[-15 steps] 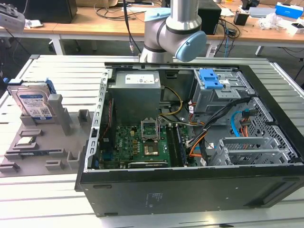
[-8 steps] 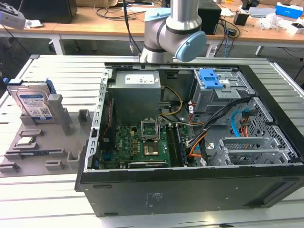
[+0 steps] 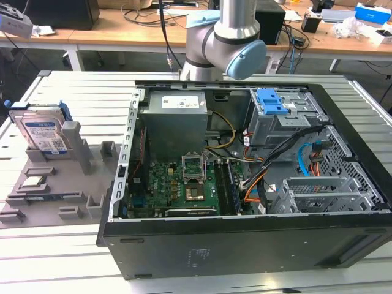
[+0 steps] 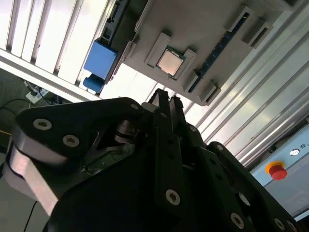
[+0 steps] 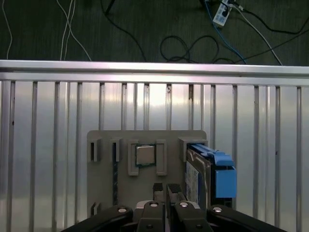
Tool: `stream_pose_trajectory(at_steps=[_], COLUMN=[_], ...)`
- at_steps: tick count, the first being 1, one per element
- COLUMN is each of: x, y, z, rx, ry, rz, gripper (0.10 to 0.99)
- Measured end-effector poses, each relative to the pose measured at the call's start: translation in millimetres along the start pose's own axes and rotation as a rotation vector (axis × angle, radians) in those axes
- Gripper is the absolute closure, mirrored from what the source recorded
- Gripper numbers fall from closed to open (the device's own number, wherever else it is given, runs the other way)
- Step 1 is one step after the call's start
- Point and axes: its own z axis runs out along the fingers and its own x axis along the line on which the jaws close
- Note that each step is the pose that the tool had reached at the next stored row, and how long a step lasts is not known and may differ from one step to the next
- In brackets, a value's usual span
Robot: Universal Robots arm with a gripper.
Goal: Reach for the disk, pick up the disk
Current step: 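Pick up the disk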
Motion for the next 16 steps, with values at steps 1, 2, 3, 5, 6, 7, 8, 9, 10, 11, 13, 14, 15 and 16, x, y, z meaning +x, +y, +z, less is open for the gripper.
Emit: stream_pose_trajectory(at_steps=[1, 2, 3, 5, 6, 7, 8, 9, 10, 11, 13, 14, 15, 16], x=[0.0, 0.0, 0.0, 0.0, 0.0, 0.0, 0.0, 0.0, -0.8, -2.5, -10.6, -14.3, -17.0, -19.8], y=[0.0, 0.0, 0.0, 0.0, 0.0, 0.0, 0.0, 0.0, 0.0, 0.0, -0.3, -0.3, -0.4, -0.4], z=[0.0, 0.0, 0.0, 0.0, 0.0, 0.0, 0.0, 0.0, 0.1, 0.0, 0.0, 0.0, 0.0, -0.1], rx=[0.000, 0.000, 0.000, 0.000, 0.000, 0.000, 0.000, 0.000, 0.000, 0.000, 0.000, 0.000, 0.000, 0.000], ry=[0.0000, -0.0001, 0.0000, 0.0000, 0.0000, 0.0000, 0.0000, 0.0000, -0.0001, -0.0001, -0.0001, -0.0001, 0.0000, 0.0000], rz=[0.000, 0.000, 0.000, 0.000, 0.000, 0.000, 0.000, 0.000, 0.000, 0.000, 0.000, 0.000, 0.000, 0.000], gripper=[0.855, 0.792, 0.792, 0.671, 0.612, 0.612, 0.545, 0.545, 0.545, 0.545, 0.545, 0.545, 0.545, 0.545])
